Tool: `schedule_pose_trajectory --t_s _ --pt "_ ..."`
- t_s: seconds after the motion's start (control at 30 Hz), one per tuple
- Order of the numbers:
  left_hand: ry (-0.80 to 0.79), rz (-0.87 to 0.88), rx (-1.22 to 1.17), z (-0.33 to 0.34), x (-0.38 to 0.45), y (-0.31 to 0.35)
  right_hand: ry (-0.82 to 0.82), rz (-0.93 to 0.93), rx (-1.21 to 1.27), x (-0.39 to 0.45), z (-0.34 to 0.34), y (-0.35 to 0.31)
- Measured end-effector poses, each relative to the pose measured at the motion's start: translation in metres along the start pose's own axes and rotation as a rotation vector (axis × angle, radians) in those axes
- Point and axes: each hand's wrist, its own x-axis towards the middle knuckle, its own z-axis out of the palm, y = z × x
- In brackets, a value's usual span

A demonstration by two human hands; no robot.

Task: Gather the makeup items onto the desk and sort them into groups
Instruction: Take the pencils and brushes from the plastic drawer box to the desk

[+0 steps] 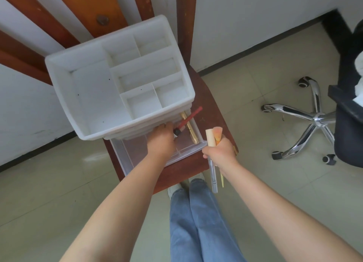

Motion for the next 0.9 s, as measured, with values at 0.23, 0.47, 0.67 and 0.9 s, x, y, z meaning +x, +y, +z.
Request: schedule_pose_trajectory --t_s 0.23,0.47,0.67,0.9 --pt "-0.042 0.358 0.068 -0.006 0.005 -0.009 0.004 0.000 0.052 0.002 0.002 0.001" --pt "-0.127 0.336 0.275 -0.008 0.020 0.002 0.023 -0.003 0.069 0.000 0.004 0.004" --pt "-0.166 0.188 0.283 -0.005 0.019 0.008 0.033 -0.003 0.073 -0.001 0.005 0.004" --pt "-0.192 0.094 0.228 -0.006 0.012 0.000 0.078 0.000 0.100 0.000 0.011 0.006"
